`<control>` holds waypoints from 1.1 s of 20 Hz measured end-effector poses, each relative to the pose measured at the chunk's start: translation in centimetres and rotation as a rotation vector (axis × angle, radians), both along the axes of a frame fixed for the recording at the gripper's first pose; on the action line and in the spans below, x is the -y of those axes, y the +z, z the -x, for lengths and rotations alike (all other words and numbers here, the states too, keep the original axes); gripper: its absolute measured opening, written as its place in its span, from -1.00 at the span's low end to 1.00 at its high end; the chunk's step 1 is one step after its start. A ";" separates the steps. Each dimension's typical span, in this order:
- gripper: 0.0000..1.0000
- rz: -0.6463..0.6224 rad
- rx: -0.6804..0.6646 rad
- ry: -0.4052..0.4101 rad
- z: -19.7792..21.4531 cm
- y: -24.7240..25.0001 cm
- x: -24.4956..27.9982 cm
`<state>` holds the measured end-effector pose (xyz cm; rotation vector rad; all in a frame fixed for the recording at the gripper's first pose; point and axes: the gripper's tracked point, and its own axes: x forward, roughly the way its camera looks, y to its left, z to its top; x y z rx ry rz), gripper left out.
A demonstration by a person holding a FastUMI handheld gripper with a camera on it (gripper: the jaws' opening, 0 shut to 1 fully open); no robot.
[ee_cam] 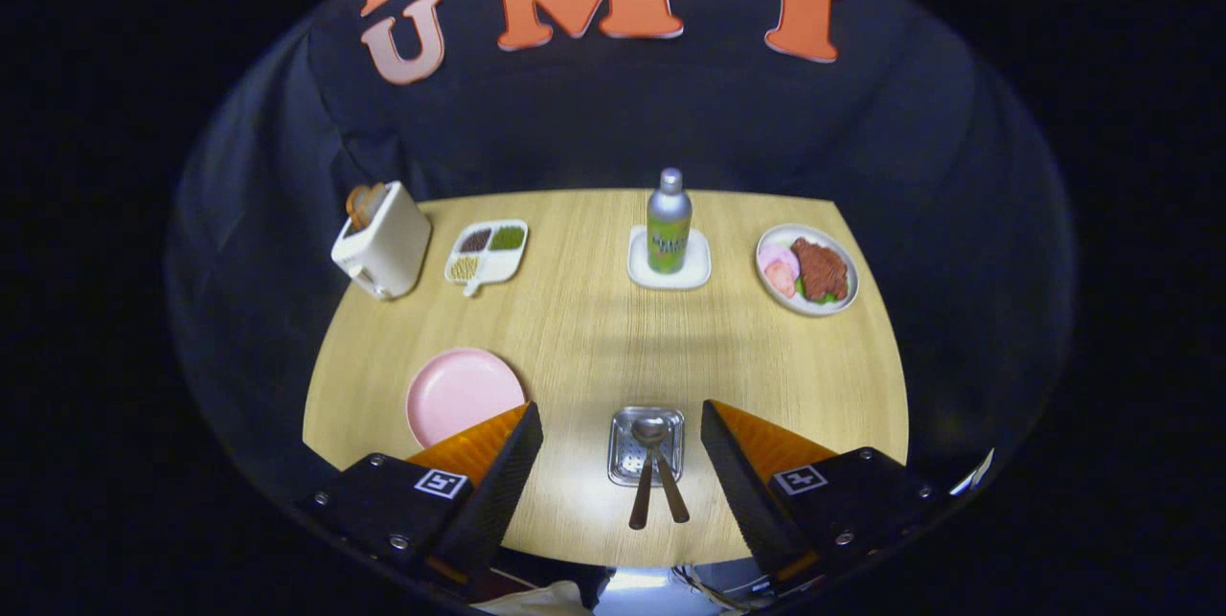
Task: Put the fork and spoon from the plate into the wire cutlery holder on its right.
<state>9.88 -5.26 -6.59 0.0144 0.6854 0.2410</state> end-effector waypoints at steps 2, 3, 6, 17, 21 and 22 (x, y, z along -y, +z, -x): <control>0.98 0.003 0.122 -0.027 0.9 4.1 0.6; 0.98 0.007 0.176 -0.044 1.6 5.9 1.2; 0.98 -0.034 0.318 -0.085 3.5 10.3 1.4; 0.99 -0.011 0.590 -0.170 7.5 13.3 1.4; 0.99 -0.028 0.610 -0.191 8.1 12.8 1.9; 0.99 -0.026 0.615 -0.203 8.1 12.7 2.3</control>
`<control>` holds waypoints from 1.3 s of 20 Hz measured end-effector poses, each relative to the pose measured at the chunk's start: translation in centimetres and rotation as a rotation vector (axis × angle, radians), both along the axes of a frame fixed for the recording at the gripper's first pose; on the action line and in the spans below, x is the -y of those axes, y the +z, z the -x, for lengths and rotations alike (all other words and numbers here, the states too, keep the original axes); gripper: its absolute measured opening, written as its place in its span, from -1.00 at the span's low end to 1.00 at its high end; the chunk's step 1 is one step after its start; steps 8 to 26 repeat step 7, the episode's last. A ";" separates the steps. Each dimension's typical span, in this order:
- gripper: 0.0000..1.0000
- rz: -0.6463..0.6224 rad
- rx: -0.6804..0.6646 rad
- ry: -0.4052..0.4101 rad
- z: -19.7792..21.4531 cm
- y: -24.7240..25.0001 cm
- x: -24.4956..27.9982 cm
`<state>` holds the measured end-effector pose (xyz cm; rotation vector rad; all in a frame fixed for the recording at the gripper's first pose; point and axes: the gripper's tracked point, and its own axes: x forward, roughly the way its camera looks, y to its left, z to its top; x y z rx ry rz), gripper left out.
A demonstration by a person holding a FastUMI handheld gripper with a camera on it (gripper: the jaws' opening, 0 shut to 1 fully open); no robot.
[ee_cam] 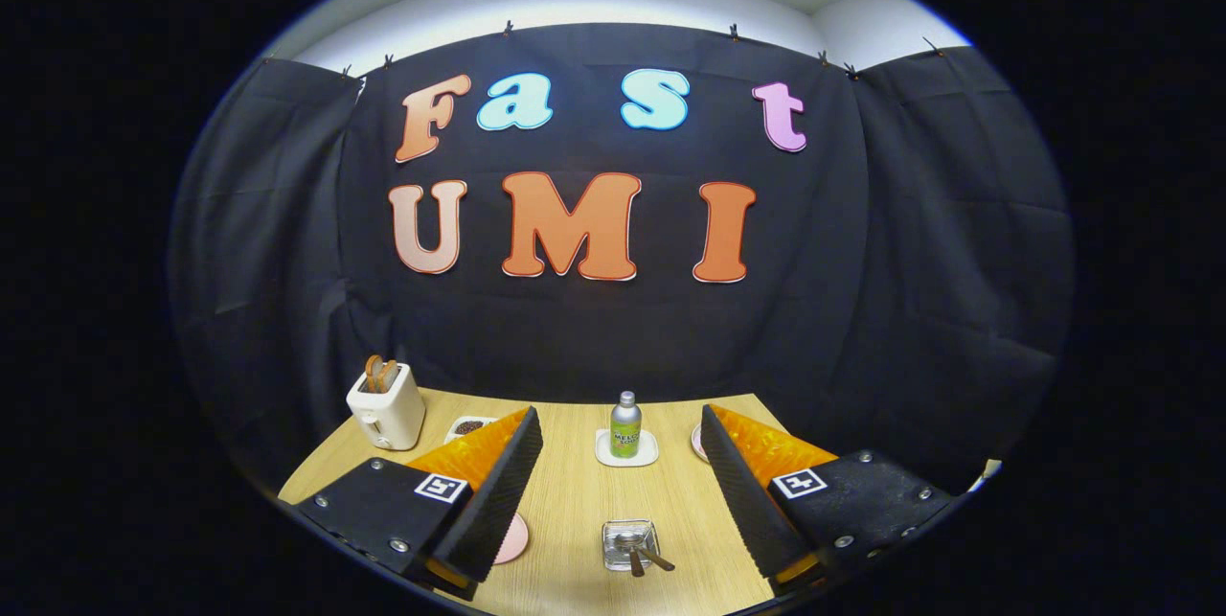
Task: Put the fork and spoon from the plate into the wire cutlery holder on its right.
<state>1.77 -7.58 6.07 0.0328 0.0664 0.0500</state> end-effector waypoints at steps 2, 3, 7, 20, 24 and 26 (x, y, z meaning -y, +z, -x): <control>0.99 0.018 0.017 -0.015 0.0 -0.2 1.0; 0.99 0.027 0.027 -0.015 0.1 -0.1 1.2; 0.99 0.028 0.040 0.022 0.3 -0.6 1.7; 0.99 0.028 0.040 0.022 0.3 -0.6 1.7; 0.99 0.028 0.040 0.022 0.3 -0.6 1.7; 0.99 0.028 0.040 0.022 0.3 -0.6 1.7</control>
